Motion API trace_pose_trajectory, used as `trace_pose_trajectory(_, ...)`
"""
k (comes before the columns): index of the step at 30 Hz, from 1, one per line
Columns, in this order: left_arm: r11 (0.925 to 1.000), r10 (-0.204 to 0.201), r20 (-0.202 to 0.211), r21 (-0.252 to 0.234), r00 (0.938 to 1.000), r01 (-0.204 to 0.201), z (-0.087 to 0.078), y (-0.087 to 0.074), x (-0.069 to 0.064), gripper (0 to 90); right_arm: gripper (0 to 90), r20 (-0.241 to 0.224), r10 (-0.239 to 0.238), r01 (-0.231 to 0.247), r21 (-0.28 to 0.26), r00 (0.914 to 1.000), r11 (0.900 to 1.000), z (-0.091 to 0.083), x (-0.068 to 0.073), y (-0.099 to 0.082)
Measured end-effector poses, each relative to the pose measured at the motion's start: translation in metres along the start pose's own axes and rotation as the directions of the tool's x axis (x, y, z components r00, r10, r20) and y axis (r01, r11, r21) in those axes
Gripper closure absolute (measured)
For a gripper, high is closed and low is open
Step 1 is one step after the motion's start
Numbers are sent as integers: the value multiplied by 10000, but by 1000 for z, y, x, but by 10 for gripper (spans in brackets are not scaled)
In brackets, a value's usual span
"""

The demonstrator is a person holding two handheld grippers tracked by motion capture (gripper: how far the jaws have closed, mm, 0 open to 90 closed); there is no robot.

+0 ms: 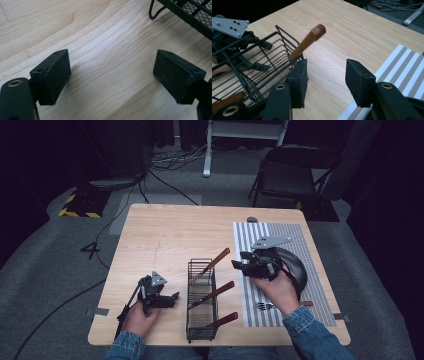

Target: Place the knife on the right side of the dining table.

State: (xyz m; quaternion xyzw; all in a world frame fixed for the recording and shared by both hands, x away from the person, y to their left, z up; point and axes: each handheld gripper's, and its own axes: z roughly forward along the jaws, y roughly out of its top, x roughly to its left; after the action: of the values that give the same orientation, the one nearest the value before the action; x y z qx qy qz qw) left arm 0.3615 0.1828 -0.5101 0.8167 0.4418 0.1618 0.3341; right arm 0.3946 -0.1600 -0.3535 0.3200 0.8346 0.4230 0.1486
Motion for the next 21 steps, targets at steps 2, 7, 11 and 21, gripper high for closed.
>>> trace_pose_trajectory(2,10000,1,0,0,10000,-1,0,0,0,147,531,-67,-22,22,-2,10000,10000,2,1,4)
trace_pose_trajectory(7,10000,-1,1,0,10000,1,0,0,0,147,585,-537,329,-324,106,9980,9994,7,2,14)
trace_pose_trajectory(11,10000,-2,1,1,10000,2,0,0,0,147,609,-766,525,-509,220,9957,9985,14,1,20)
trace_pose_trajectory(21,10000,19,-18,1,10000,-19,0,0,0,147,628,-910,716,-685,366,9933,9970,25,3,28)
